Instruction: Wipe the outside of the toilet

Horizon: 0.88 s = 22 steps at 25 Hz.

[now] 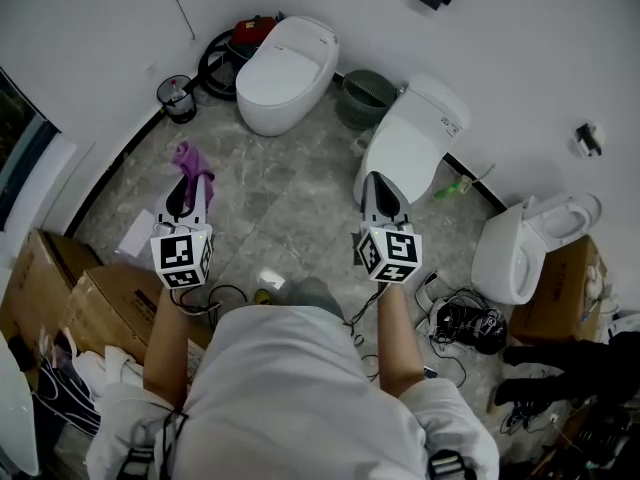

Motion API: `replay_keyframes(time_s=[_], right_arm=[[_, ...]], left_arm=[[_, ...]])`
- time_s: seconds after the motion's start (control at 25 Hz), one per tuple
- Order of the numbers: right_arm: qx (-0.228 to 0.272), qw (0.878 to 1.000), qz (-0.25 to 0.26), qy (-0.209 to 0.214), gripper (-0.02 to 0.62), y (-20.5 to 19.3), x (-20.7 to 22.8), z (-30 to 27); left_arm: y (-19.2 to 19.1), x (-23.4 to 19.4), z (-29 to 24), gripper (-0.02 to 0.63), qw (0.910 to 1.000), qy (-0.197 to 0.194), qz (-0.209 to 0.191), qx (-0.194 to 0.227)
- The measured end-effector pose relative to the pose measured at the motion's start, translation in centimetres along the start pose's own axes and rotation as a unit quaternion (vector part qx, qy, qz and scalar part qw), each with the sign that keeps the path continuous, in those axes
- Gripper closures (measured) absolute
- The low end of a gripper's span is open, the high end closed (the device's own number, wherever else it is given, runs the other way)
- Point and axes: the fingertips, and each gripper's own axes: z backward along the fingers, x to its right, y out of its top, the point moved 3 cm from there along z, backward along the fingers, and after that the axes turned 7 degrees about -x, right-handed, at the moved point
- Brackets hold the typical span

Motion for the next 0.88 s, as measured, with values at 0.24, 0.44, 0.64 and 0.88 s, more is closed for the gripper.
replay_keyframes(time_s=[0.24, 0.44, 0.64, 0.88], right_arm=[[-0.002, 1.0, 0.002, 0.009, 0.588, 0.1, -1.3, -3.6], [-0.003, 1.0, -0.002, 0.013, 0.588, 0.0, -1.4, -7.8], [-0.01, 1.0, -0.007, 0.017, 0.588, -0.1, 0.1, -13.1], [-0.023, 1.0, -0.011, 0.017, 0.588, 0.1, 3.5, -21.0]], left_arm=[[-0.6, -2.5, -1.7, 0.537, 1.0, 0.006, -0.003, -0.007], [-1.1, -4.5, -5.0, 0.537, 0.9998, 0.012, -0.005, -0.017], [-1.1, -5.4, -10.1, 0.537, 0.9994, 0.014, -0.009, -0.03], [-0.9, -5.7, -18.3, 0.537, 0.9986, 0.012, -0.015, -0.049]])
